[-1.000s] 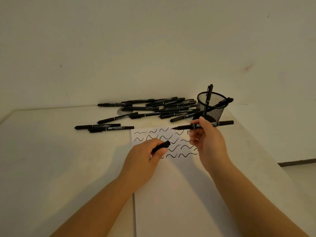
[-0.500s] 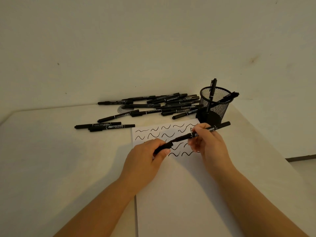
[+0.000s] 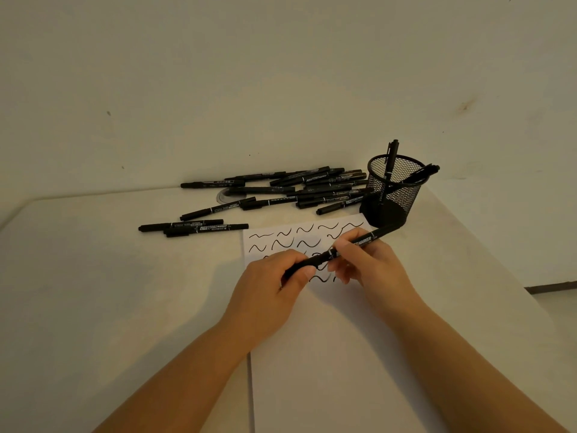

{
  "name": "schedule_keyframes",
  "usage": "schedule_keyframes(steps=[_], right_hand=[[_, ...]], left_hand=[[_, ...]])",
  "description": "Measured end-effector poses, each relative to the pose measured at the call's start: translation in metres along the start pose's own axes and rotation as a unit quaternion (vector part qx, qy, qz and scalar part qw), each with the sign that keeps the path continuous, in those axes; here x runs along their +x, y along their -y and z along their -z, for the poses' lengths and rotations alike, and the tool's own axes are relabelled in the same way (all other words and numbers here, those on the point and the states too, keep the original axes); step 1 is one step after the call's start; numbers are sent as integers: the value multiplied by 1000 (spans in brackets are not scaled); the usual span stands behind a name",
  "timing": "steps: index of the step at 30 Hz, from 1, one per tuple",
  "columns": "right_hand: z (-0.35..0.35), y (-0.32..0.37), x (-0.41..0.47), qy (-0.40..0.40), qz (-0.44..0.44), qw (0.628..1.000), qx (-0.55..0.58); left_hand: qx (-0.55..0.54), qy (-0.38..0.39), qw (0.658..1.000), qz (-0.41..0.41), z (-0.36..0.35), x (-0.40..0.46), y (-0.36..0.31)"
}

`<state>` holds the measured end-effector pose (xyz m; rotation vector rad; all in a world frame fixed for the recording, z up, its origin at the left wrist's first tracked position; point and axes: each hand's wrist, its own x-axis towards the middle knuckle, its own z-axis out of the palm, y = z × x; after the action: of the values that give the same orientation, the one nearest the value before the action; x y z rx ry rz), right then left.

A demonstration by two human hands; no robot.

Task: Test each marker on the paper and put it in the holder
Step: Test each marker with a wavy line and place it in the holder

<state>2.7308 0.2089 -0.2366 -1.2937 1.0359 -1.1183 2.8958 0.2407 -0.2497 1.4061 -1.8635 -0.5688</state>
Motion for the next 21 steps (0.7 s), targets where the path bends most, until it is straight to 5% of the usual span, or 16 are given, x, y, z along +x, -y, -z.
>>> schedule_keyframes(steps=[21], right_hand=[[-2,-2,-5,99,44,993,35]], left_hand=[[-120,35,992,29,8,-1,-9]])
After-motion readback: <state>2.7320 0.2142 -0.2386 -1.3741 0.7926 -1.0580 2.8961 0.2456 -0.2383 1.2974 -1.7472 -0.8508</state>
